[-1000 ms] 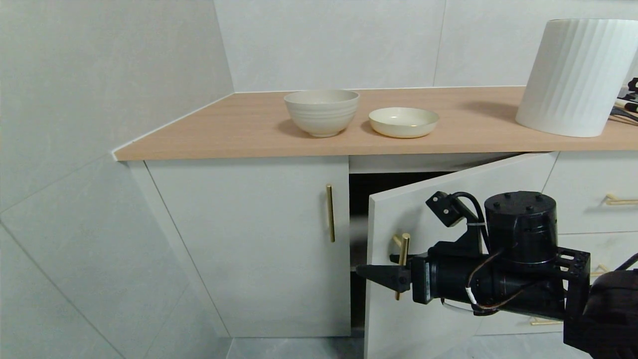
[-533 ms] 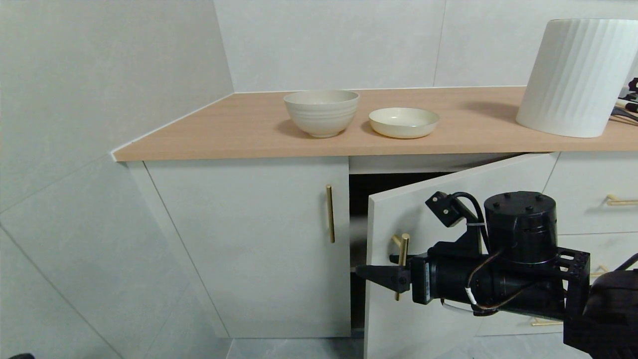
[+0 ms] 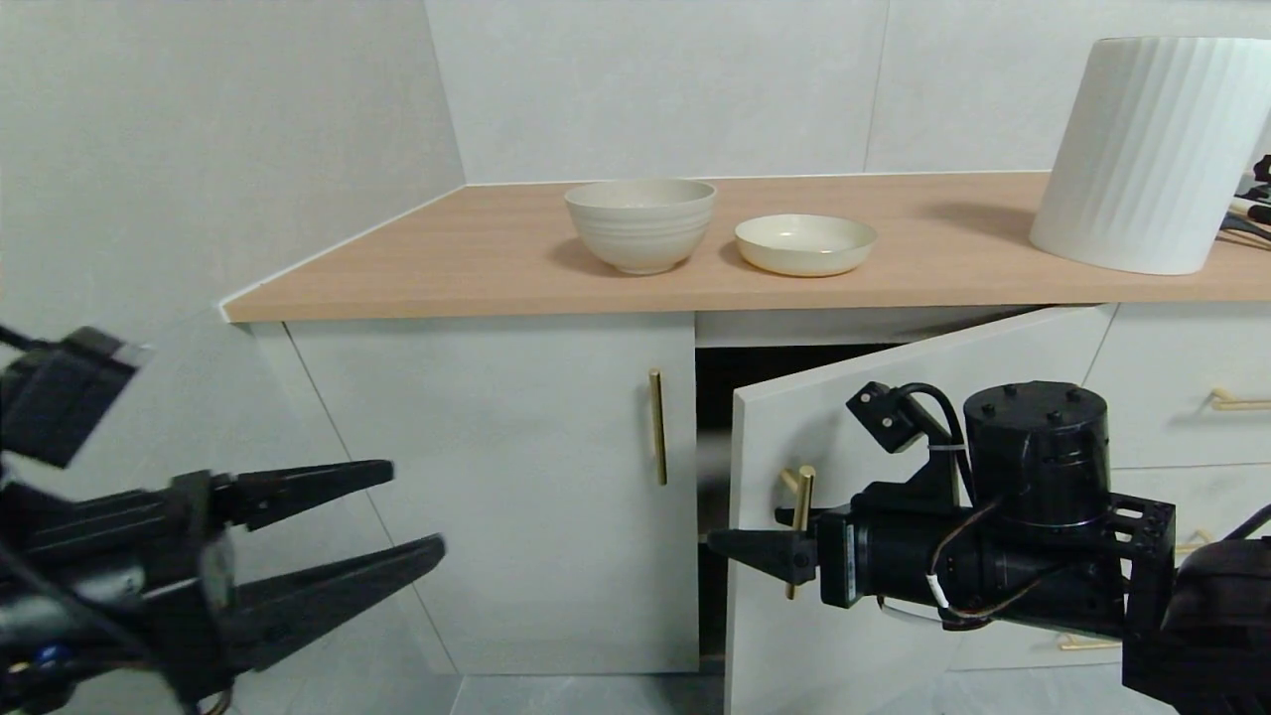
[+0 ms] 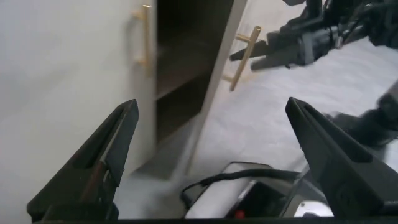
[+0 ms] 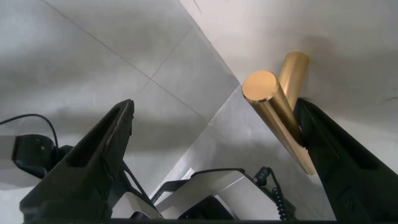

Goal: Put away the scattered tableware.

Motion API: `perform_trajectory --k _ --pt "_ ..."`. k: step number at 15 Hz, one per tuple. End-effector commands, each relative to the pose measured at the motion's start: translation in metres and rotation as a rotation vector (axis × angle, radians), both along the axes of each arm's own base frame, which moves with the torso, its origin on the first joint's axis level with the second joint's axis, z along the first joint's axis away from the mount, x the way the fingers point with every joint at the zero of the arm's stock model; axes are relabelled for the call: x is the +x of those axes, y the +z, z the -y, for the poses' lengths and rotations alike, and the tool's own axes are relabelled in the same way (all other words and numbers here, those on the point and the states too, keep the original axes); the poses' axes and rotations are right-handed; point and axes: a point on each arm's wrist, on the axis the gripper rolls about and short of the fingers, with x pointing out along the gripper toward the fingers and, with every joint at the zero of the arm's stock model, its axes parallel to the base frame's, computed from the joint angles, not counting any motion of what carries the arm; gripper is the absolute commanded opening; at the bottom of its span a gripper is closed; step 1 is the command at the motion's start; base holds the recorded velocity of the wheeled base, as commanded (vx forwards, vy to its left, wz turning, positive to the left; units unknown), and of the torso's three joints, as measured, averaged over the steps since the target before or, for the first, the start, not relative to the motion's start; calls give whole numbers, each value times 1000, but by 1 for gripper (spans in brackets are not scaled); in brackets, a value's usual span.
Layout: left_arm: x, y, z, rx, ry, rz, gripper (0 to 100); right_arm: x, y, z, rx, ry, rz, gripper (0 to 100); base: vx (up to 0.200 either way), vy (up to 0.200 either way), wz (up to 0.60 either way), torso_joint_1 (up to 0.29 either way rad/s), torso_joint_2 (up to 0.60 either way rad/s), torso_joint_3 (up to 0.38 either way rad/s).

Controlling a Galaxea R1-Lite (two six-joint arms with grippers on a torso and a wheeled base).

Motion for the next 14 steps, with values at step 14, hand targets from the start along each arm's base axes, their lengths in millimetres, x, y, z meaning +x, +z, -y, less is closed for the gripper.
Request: perform_trajectory --k 14 --pt "82 -101 95 -102 -81 -209 100 -1 -2 0 -6 1 -5 100 0 0 0 0 0 0"
